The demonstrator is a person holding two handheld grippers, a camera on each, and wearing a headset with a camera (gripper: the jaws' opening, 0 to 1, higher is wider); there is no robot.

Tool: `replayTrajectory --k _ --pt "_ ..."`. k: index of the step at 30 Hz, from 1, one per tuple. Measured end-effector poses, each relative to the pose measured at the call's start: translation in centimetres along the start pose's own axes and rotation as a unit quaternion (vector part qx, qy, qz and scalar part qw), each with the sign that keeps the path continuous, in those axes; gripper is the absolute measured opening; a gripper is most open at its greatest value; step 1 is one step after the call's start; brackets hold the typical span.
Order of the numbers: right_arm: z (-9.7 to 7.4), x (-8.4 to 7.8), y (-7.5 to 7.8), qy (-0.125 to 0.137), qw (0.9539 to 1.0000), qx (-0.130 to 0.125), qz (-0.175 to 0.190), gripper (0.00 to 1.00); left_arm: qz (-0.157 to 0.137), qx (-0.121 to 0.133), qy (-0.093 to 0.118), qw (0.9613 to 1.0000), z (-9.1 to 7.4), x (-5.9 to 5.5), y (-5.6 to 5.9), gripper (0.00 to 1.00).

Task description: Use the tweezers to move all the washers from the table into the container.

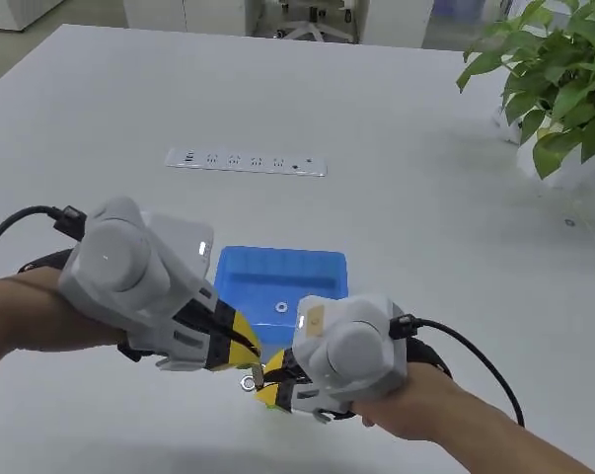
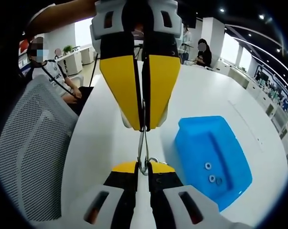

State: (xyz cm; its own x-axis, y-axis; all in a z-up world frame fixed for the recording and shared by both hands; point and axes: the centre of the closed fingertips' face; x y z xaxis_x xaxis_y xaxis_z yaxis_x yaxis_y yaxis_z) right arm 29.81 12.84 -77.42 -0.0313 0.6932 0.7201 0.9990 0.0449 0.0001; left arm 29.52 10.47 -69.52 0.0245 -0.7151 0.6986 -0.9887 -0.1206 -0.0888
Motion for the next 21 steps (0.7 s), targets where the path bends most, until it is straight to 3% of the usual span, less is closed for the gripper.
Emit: replayTrajectory --k 10,21 --pt "-1.2 1.0 0.2 0.000 0.9999 -0.010 -0.006 0.09 0.005 0.004 0.002 1.0000 -1.0 1.1 -0.3 0.05" --pt "-2.4 2.0 1.5 -0.001 0.9997 -0.020 -0.014 0.09 0.011 0.013 0.004 0.9998 -1.9 2.3 -1.3 0.05"
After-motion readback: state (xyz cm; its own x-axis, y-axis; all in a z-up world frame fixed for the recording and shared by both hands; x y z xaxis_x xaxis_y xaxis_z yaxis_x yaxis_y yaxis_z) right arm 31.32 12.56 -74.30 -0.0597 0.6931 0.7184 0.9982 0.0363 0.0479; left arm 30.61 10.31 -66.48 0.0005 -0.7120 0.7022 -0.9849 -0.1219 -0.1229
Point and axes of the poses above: the centre of the closed fingertips' face, and the gripper's own axes: z roughly forward along the fingers, y roughly to its right, x roughly out of its top, and after that the axes turned 4 degrees about x, right-handed
